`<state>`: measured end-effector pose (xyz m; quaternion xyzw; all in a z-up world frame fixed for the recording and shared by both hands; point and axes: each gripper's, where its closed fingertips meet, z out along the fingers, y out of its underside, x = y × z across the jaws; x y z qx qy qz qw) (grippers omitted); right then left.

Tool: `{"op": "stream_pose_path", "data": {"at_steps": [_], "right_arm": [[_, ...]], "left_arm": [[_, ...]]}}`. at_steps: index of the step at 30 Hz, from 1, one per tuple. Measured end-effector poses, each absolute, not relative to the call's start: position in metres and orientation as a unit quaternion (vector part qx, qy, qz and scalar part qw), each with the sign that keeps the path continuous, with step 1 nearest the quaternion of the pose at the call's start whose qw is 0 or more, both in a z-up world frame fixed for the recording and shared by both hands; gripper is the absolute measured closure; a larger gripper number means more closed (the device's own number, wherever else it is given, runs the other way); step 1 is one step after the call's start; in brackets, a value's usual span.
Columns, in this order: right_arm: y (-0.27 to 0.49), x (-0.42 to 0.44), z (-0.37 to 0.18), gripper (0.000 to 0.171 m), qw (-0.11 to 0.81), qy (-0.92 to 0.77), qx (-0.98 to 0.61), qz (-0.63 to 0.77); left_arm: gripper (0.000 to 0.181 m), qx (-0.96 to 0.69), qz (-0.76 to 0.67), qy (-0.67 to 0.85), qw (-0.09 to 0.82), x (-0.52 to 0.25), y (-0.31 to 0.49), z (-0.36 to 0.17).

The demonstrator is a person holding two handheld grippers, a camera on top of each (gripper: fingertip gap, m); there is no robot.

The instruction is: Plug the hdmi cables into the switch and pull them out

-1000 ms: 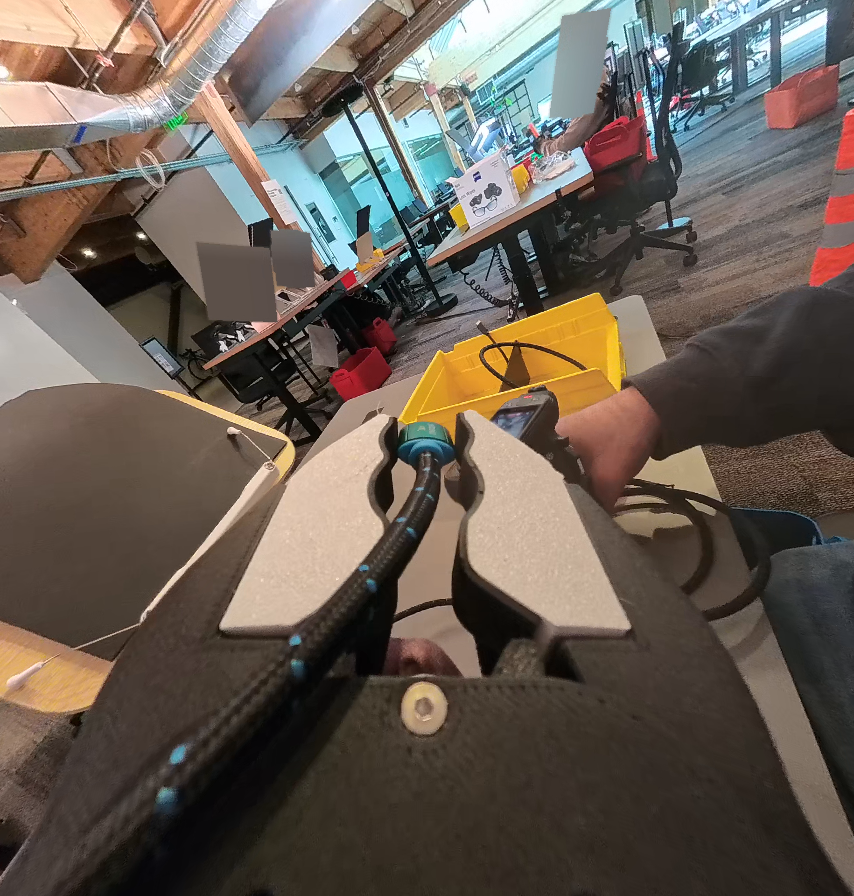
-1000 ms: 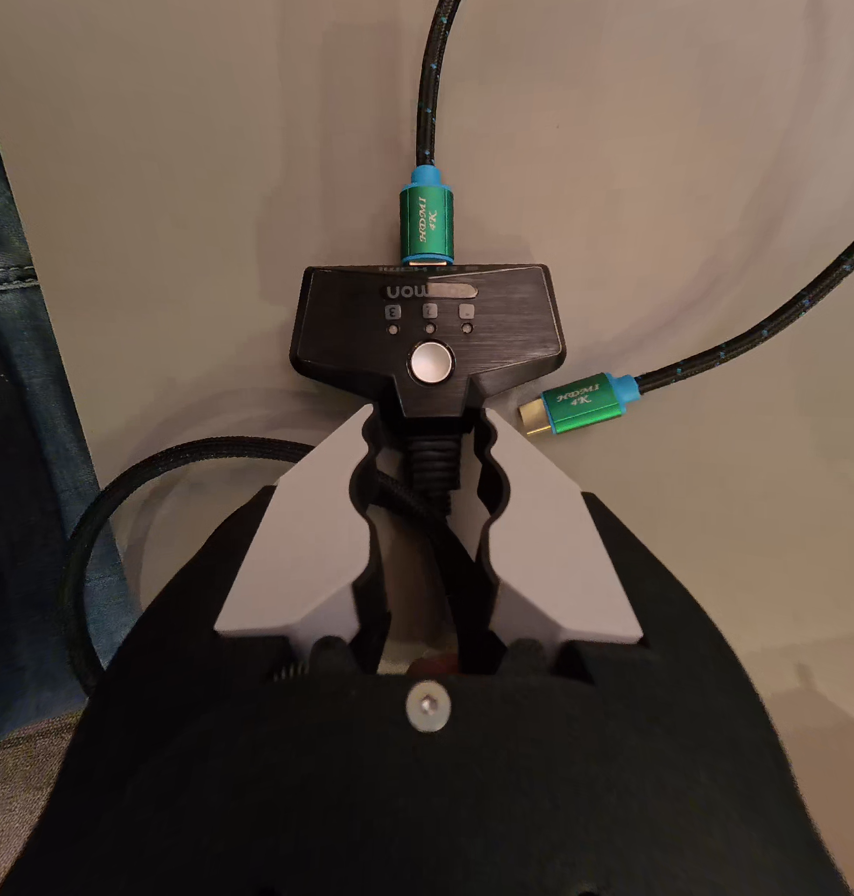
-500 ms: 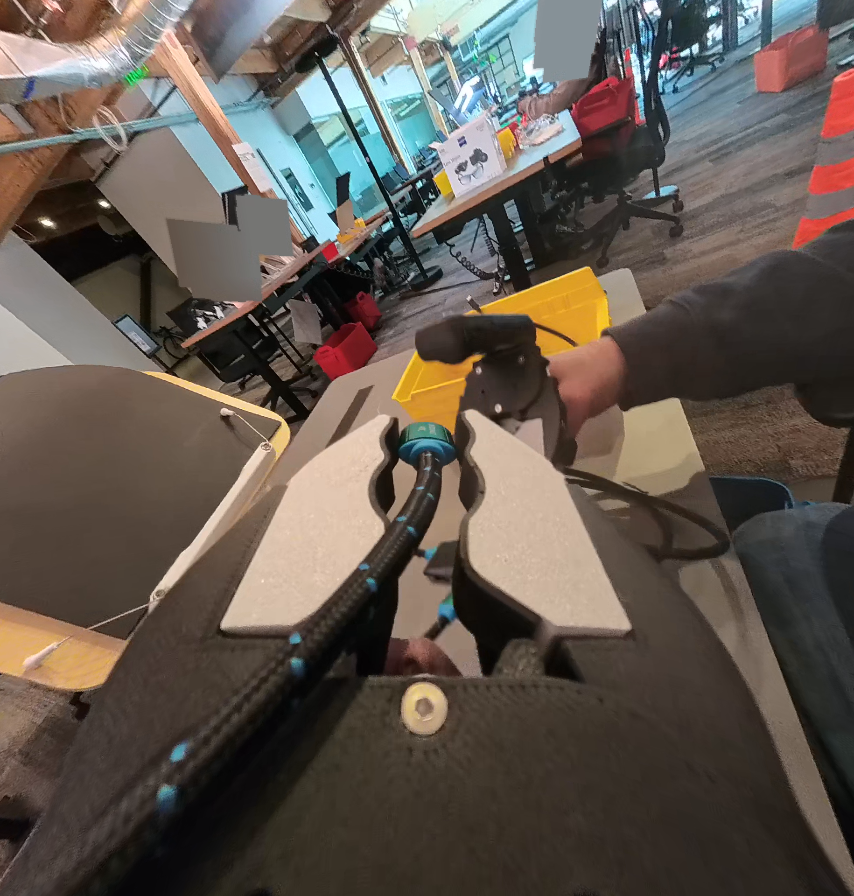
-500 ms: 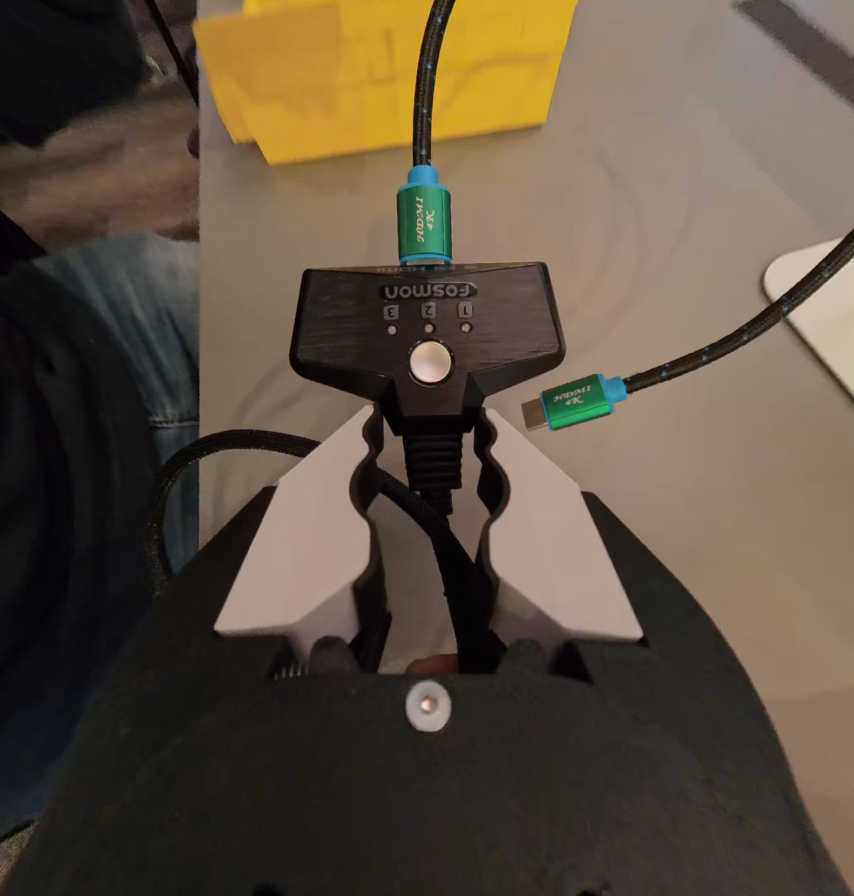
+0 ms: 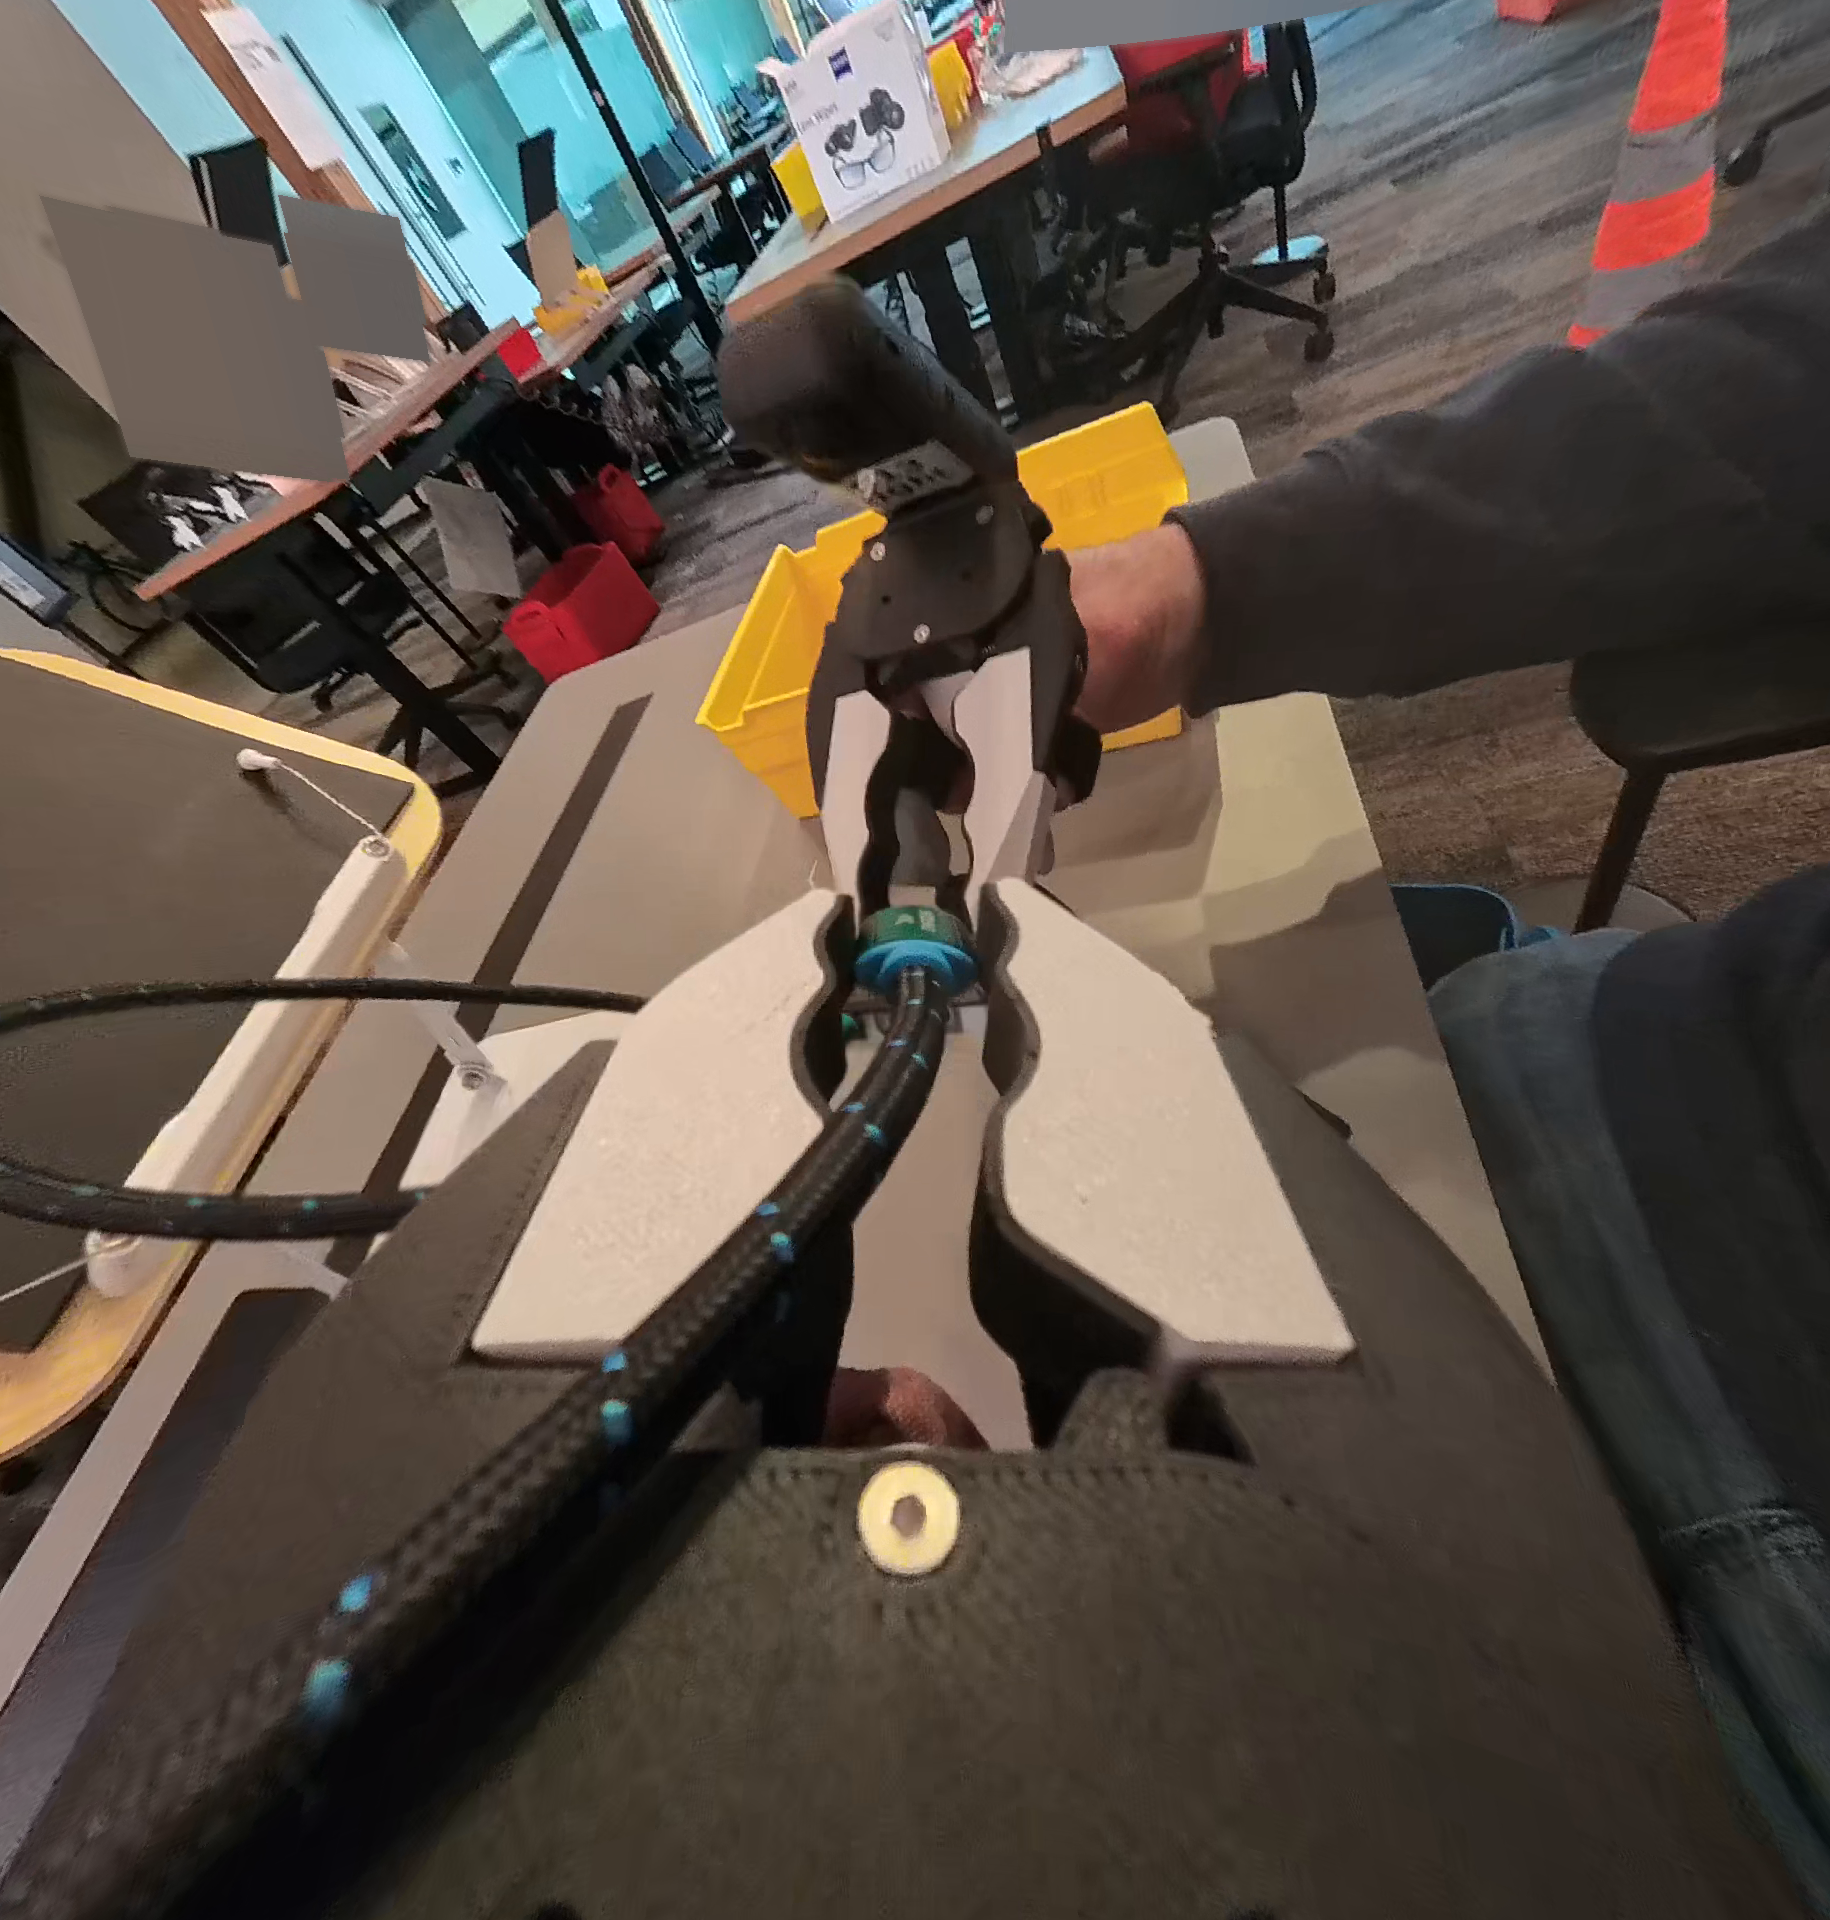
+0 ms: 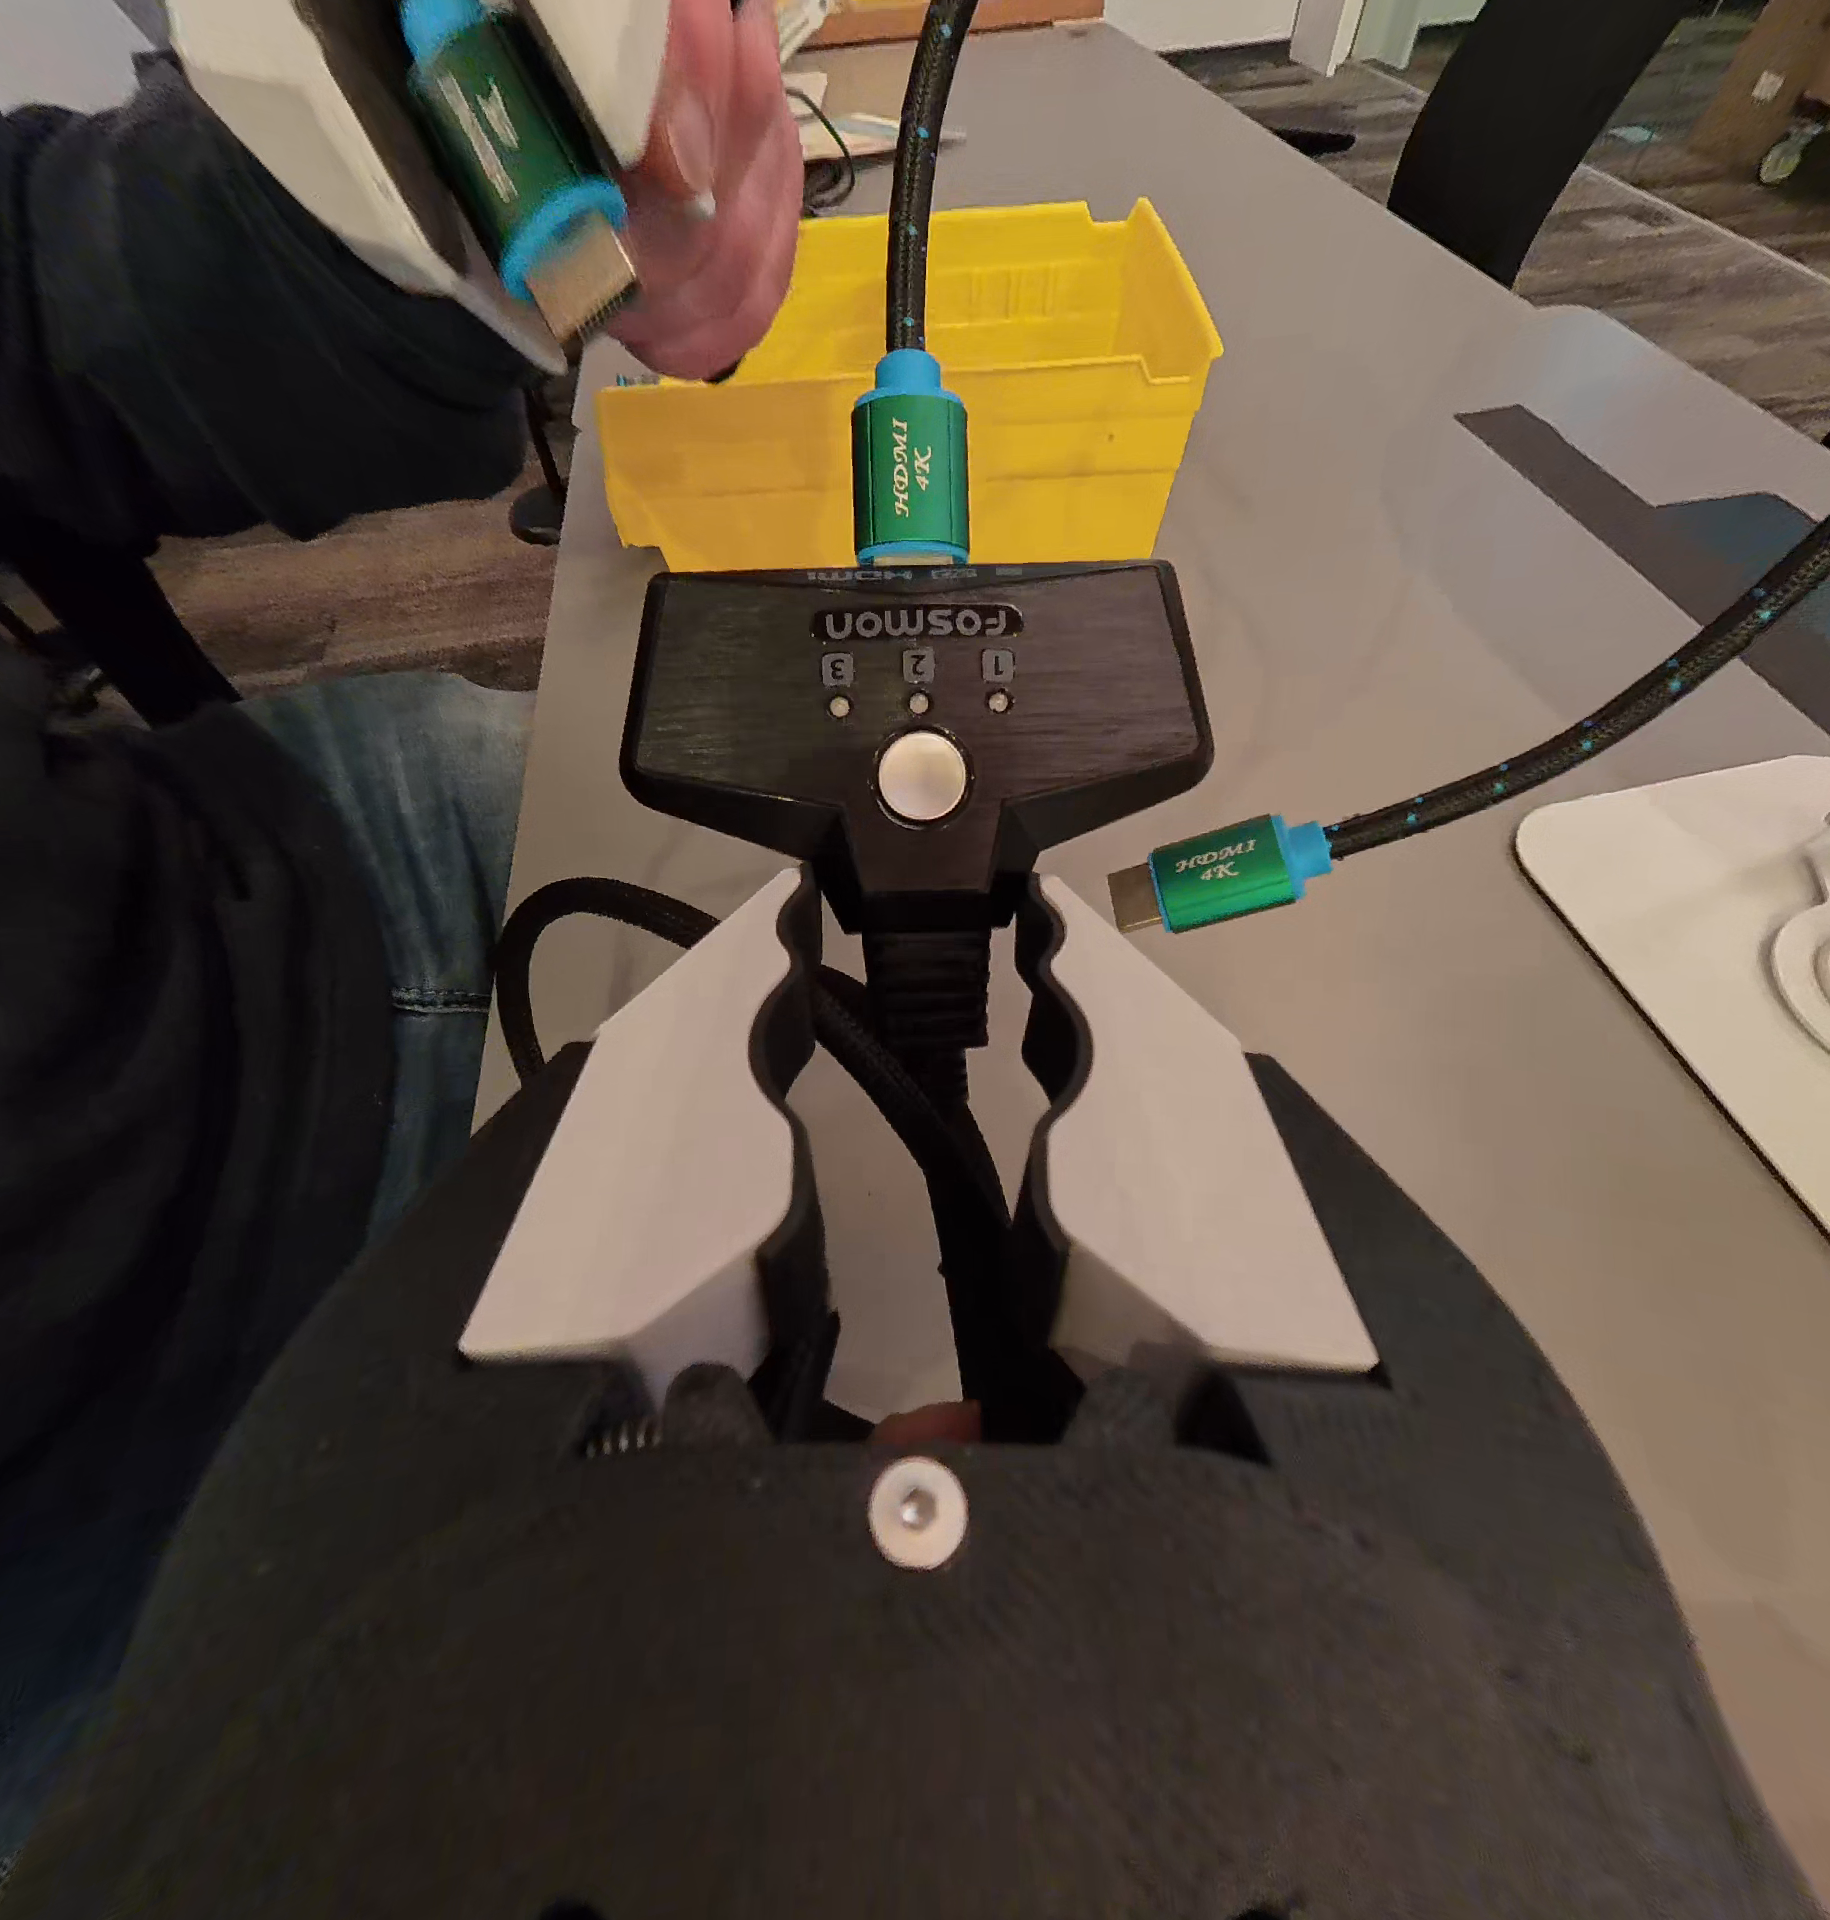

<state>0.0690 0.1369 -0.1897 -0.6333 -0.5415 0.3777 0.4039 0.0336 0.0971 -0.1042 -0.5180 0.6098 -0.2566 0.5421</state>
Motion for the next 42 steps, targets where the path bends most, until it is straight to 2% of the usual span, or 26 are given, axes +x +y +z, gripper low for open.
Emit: {"op": "stream_pose_path", "data": {"at_steps": [8,42], "right_arm": [[0.13,0.071,-0.172,0.135,0.425,-0.546,-0.608,0.389],[0.129,0.072,-0.153,0.135,0.468,-0.548,-0.6,0.348]], "left_arm": [[0.16,-0.532,-0.262,0.609,0.527,0.039,0.099,-0.119],[0.159,-0.546,-0.435,0.504,0.509,0.039,0.102,-0.104]]}}
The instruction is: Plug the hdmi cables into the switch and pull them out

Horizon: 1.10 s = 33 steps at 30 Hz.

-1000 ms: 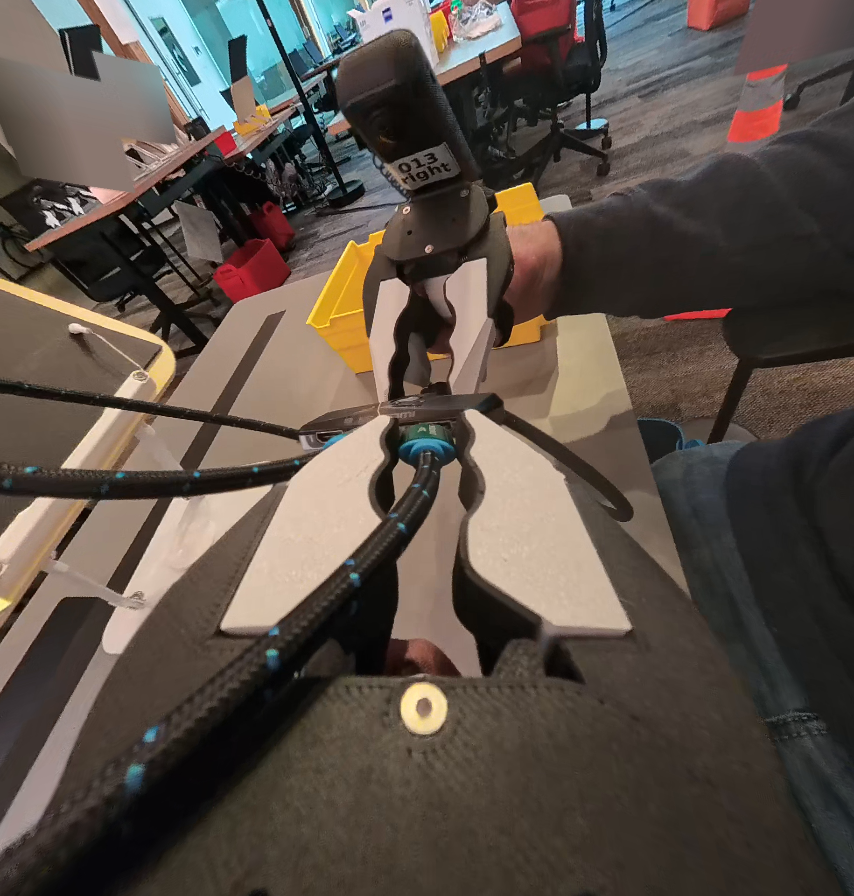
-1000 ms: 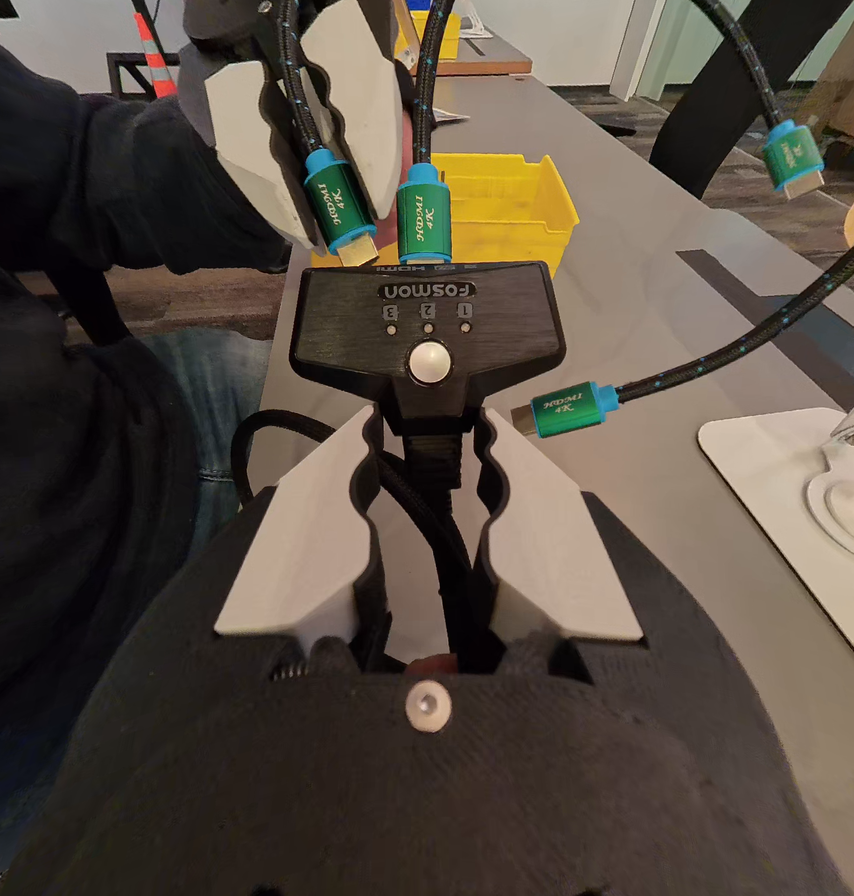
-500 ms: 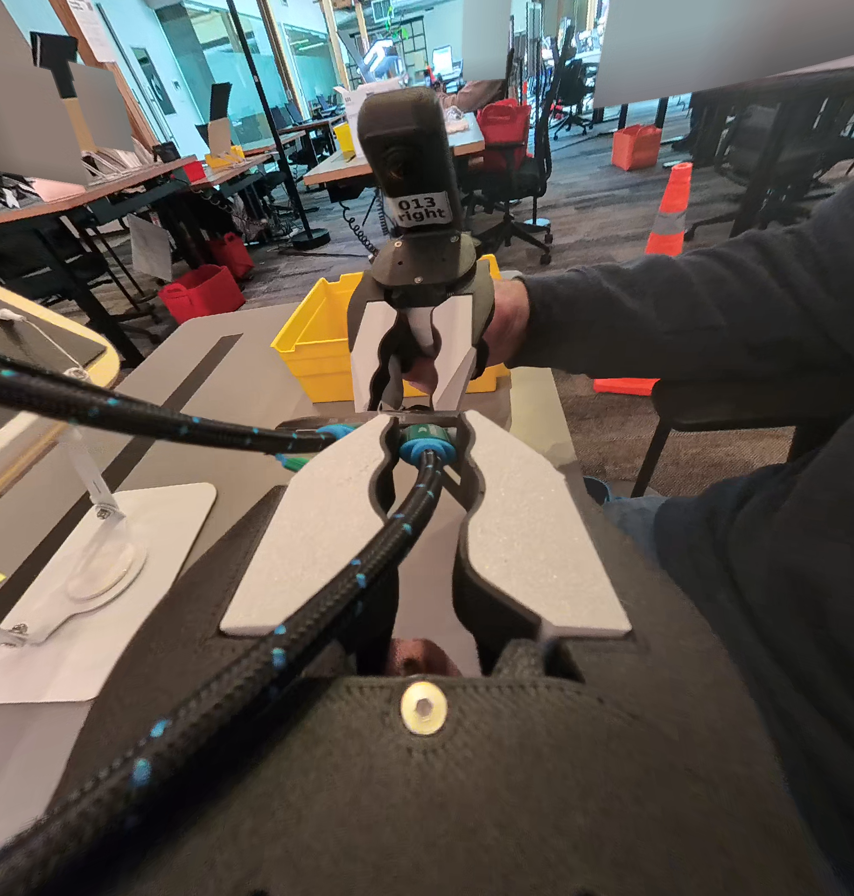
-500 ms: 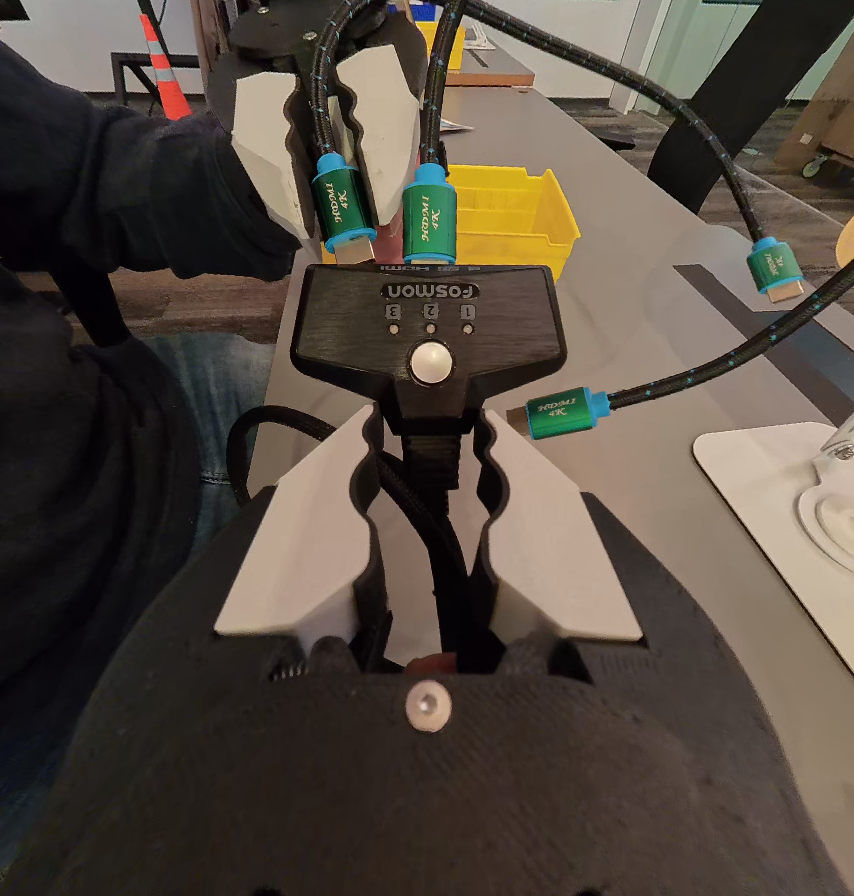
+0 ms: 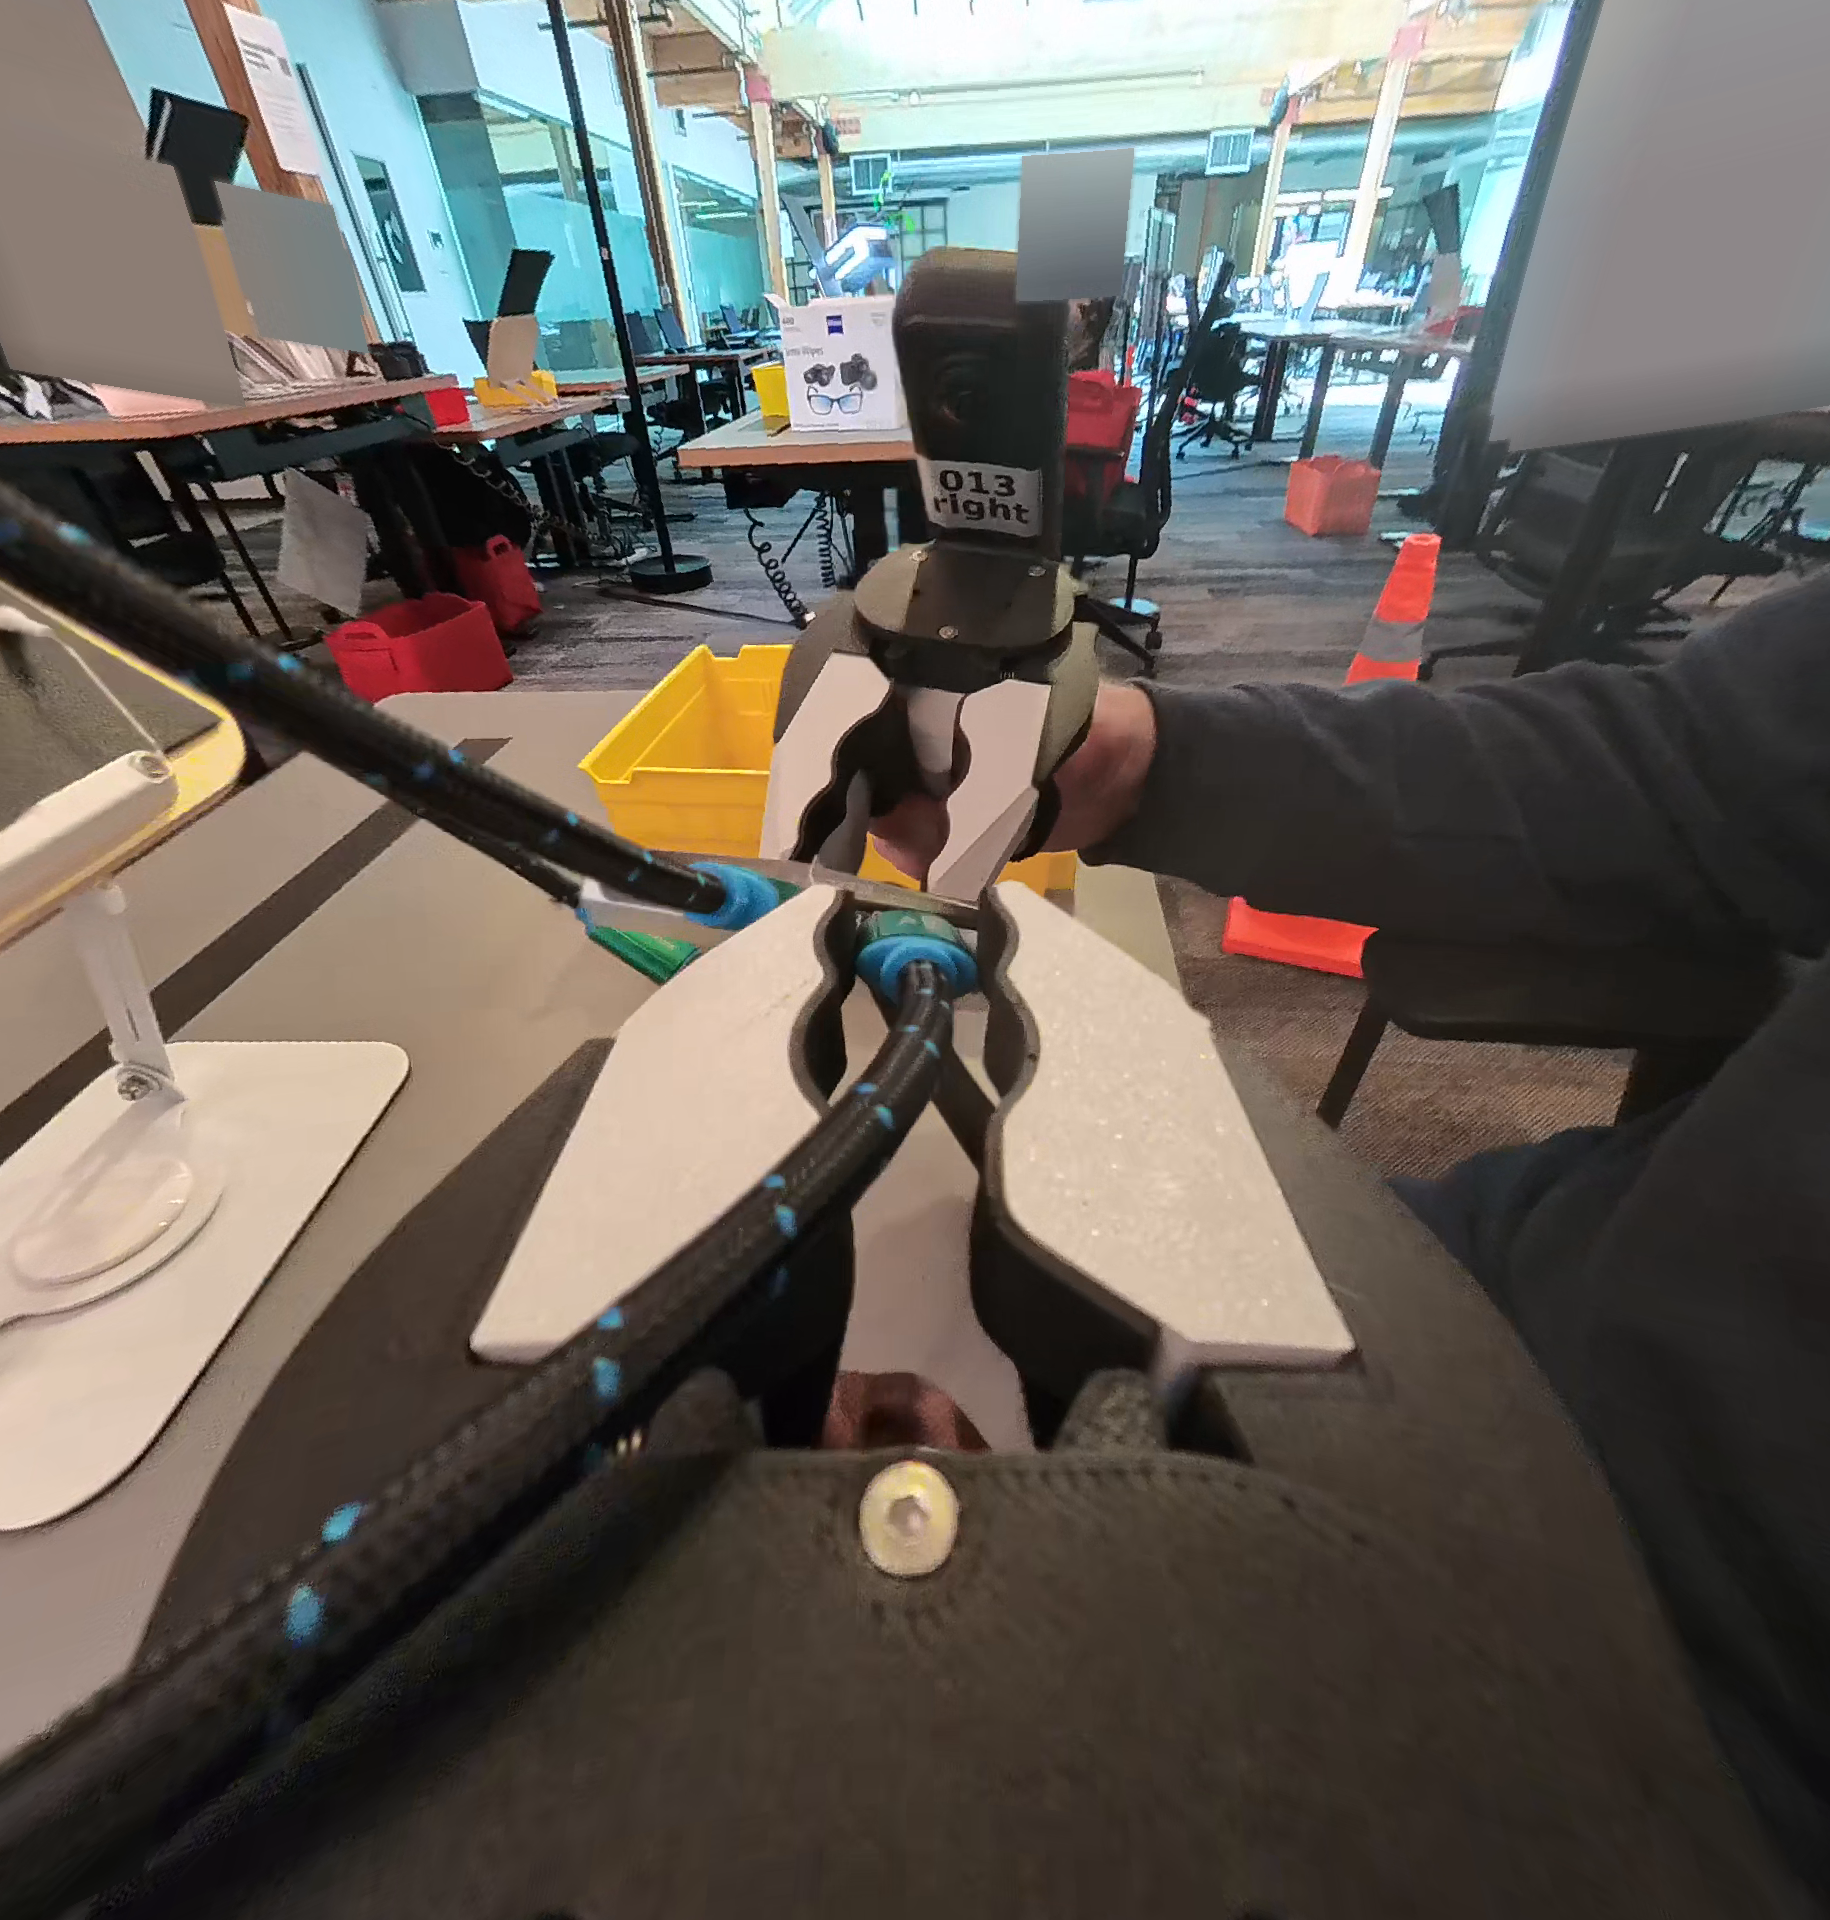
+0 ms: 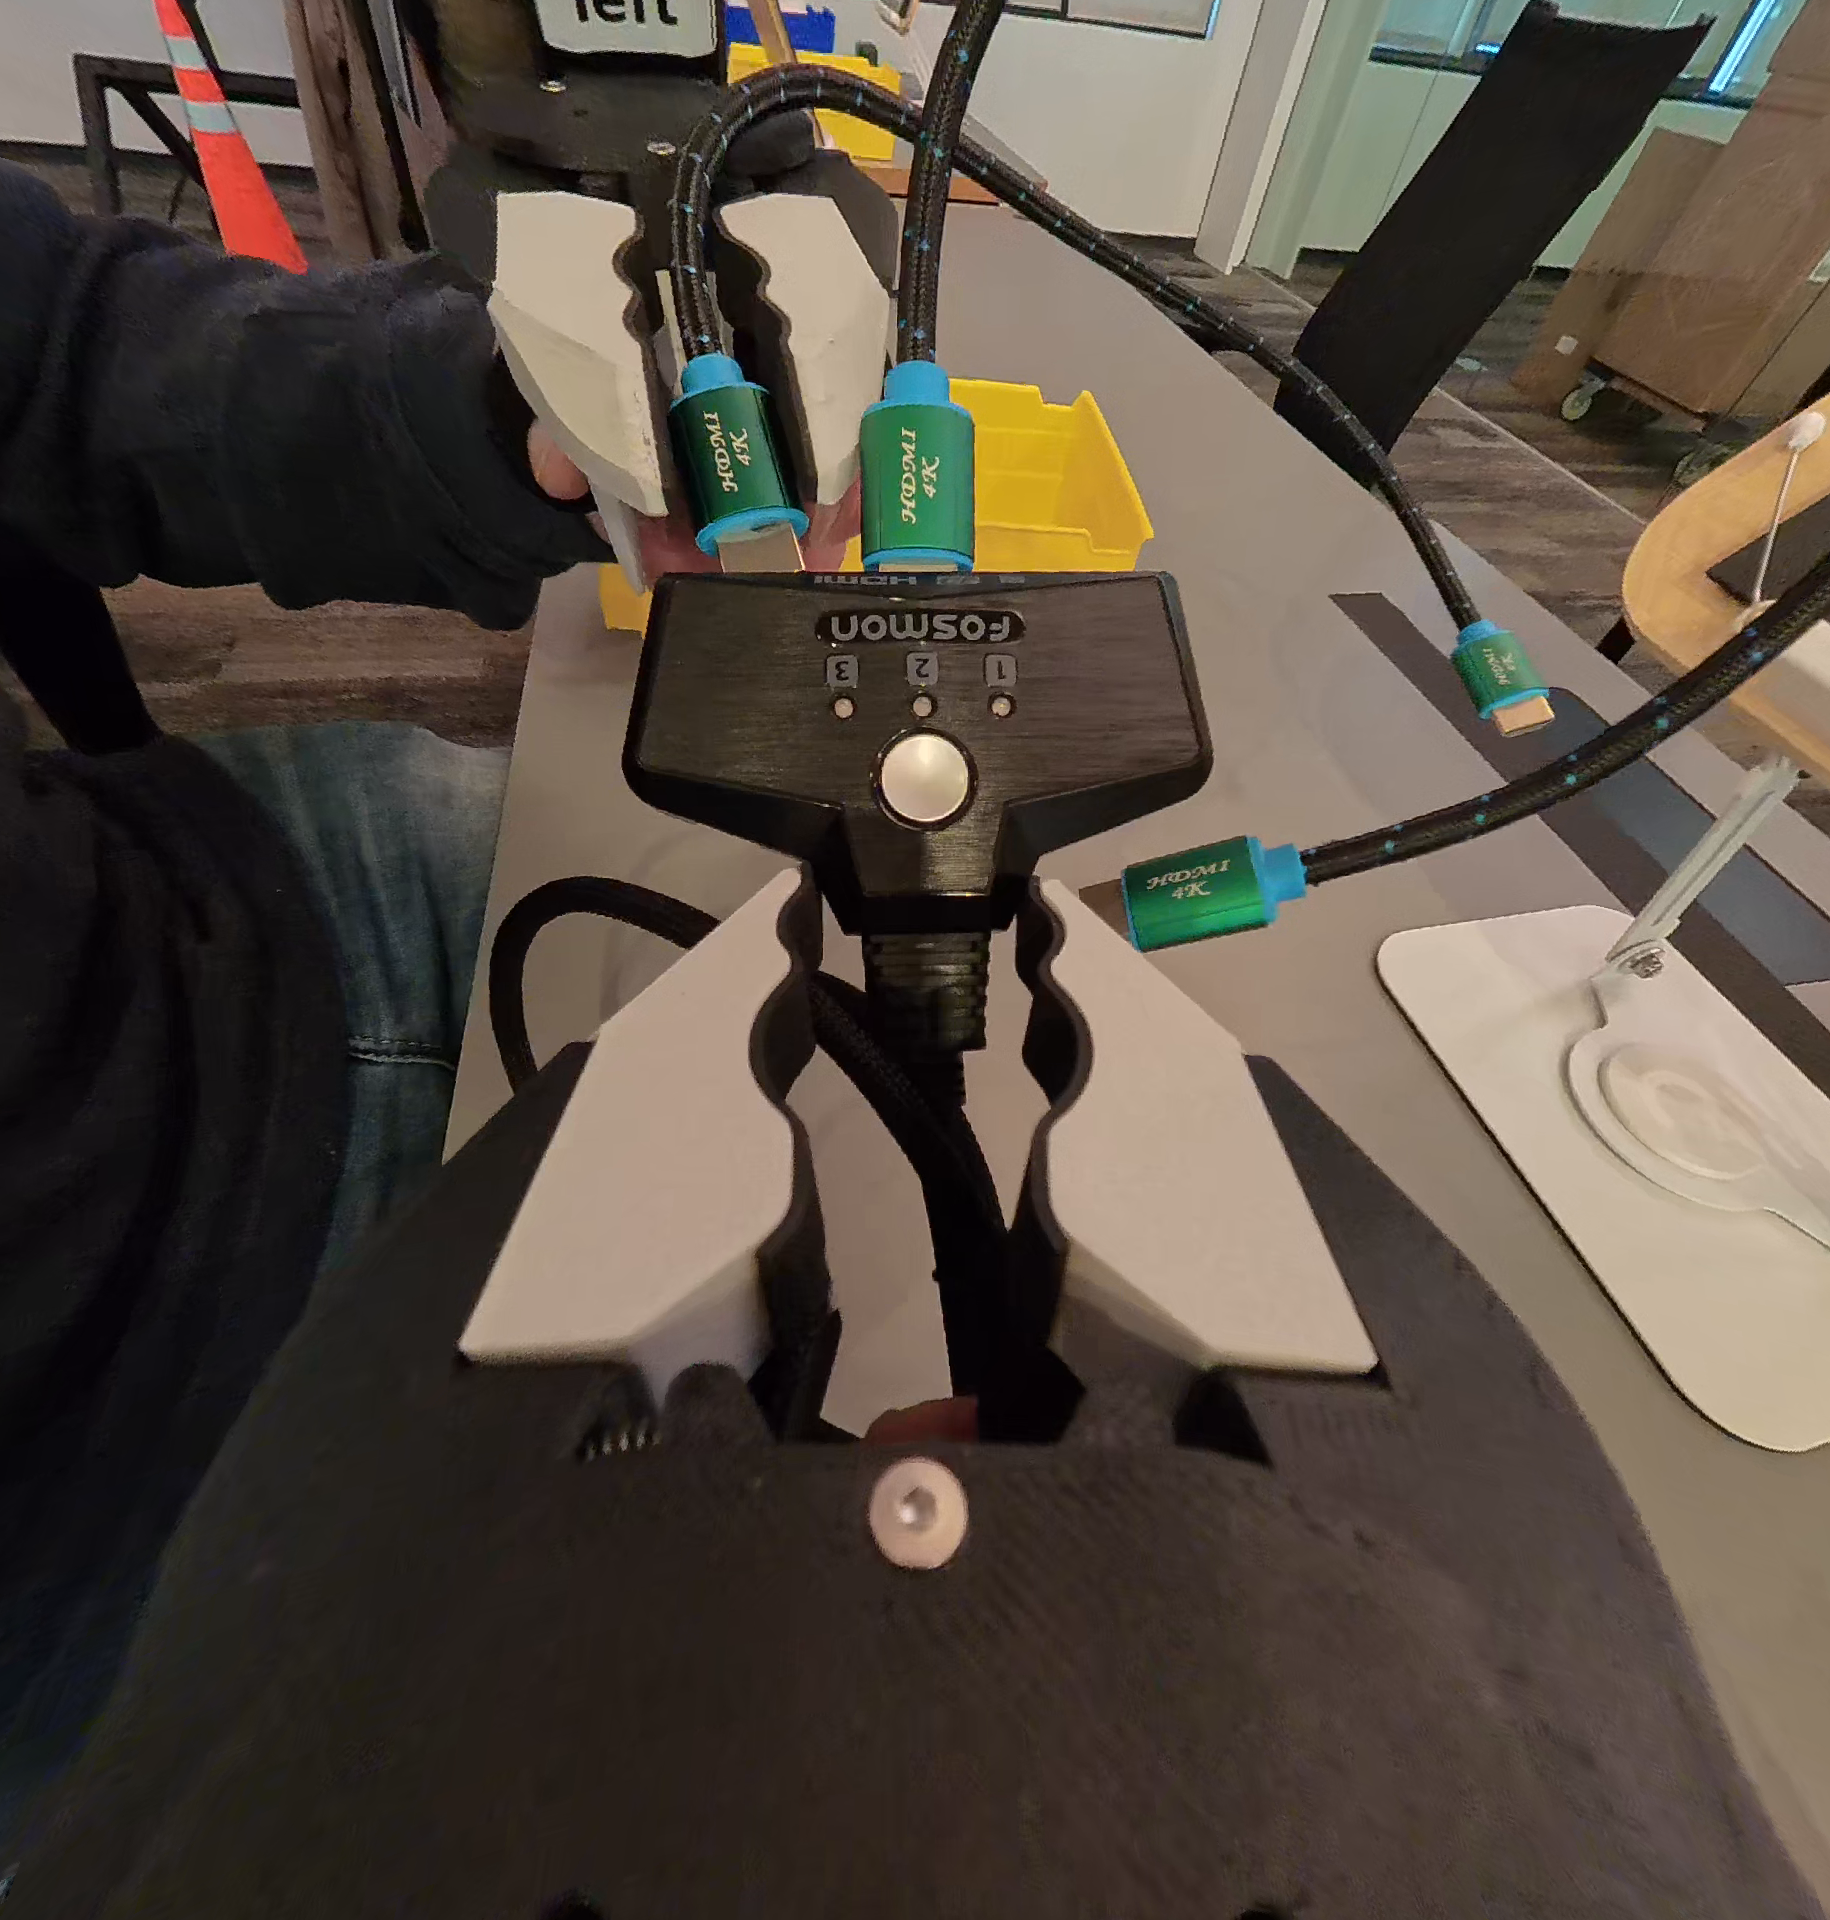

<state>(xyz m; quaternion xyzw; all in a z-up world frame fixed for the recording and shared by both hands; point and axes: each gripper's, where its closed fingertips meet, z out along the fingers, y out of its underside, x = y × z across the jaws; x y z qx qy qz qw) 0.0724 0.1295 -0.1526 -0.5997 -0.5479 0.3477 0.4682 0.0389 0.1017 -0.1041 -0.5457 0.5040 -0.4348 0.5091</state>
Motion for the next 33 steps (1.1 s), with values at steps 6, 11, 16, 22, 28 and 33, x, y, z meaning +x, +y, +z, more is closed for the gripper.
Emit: {"op": "stream_pose_path", "data": {"at_steps": [6,11,16,22,28,33], "right_arm": [[0.129,0.072,-0.155,0.135,0.468,-0.559,-0.601,0.328],[0.13,0.069,-0.154,0.135,0.468,-0.559,-0.603,0.325],[0.131,0.068,-0.157,0.135,0.469,-0.554,-0.607,0.324],[0.137,0.067,-0.154,0.135,0.482,-0.545,-0.615,0.305],[0.142,0.07,-0.154,0.135,0.491,-0.535,-0.622,0.293],[0.145,0.07,-0.152,0.135,0.499,-0.528,-0.624,0.289]], "left_arm": [[0.159,-0.542,-0.45,0.508,0.495,0.039,0.099,-0.106],[0.159,-0.541,-0.46,0.509,0.486,0.035,0.1,-0.107],[0.159,-0.546,-0.455,0.507,0.487,0.034,0.103,-0.109],[0.16,-0.561,-0.44,0.495,0.497,0.032,0.111,-0.107],[0.161,-0.583,-0.427,0.478,0.5,0.034,0.119,-0.109],[0.16,-0.599,-0.42,0.463,0.501,0.033,0.124,-0.108]]}}
